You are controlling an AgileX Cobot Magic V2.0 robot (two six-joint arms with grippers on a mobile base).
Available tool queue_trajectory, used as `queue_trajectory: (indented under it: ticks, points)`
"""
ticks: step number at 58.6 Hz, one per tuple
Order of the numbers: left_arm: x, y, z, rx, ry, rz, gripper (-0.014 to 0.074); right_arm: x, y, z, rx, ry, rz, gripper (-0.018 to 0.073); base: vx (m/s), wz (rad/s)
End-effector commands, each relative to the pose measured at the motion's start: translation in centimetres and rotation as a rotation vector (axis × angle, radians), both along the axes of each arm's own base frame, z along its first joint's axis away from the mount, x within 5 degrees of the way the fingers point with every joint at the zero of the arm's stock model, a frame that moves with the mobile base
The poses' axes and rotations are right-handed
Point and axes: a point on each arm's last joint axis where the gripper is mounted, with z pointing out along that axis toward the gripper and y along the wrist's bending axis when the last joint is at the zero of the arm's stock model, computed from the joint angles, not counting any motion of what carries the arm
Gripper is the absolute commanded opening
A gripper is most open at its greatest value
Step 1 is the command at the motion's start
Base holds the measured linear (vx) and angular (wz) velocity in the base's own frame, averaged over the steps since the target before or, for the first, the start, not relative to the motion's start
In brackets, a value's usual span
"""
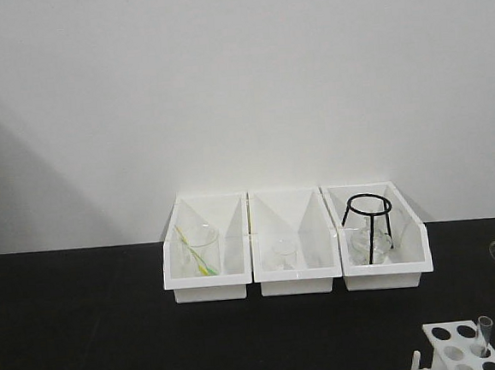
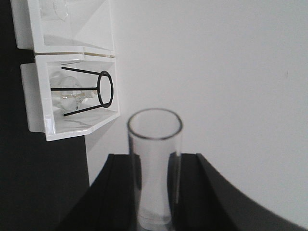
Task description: Flip and reinsert test tube from rack
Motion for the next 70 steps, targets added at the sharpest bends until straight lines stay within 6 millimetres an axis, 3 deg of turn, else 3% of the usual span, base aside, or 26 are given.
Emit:
queue_trajectory:
  ticks: [1,9,16,30,40,53,62,70]
  points:
    - [0.1,-0.1,0.8,0.003,-0.097,-0.011,-0.0006,-0.1,-0.3,1.5,-0.025,-0.053,-0.025,-0.0006,0.00,0.00]
    - [0.1,-0.1,0.8,0.003,-0.097,-0.011,-0.0006,0.0,-0.2,1.7,0.312,-0.015,-0.084,-0.0006,0.00,0.00]
    - [0.1,-0.1,0.8,0.003,-0.097,-0.011,-0.0006,0.0,-0.3,1.9,0.777,0.037,-0.160,-0.0006,0.00,0.00]
    - [0.1,-0.1,0.8,0.003,-0.097,-0.011,-0.0006,0.2,-0.3,1.9,1.279,0.116,-0.240,-0.0006,0.00,0.00]
    - [0.1,-0.1,0.8,0.003,-0.097,-0.011,-0.0006,1.2,-0.2,-0.3,1.391,0.208,-0.302,-0.0006,0.00,0.00]
    - [0.1,-0.1,0.8,0.003,-0.097,-0.011,-0.0006,0.8,-0.5,-2.4,1.434,0.278,-0.284,-0.0006,0.00,0.00]
    - [0.1,-0.1,0.8,0.003,-0.097,-0.011,-0.0006,0.6,-2.5,-1.7,1.594,0.150,-0.183,-0.0006,0.00,0.00]
    - [0.1,-0.1,0.8,0.003,-0.097,-0.011,-0.0006,0.1,-3.1,-2.6,1.577,0.064,-0.139,-0.0006,0.00,0.00]
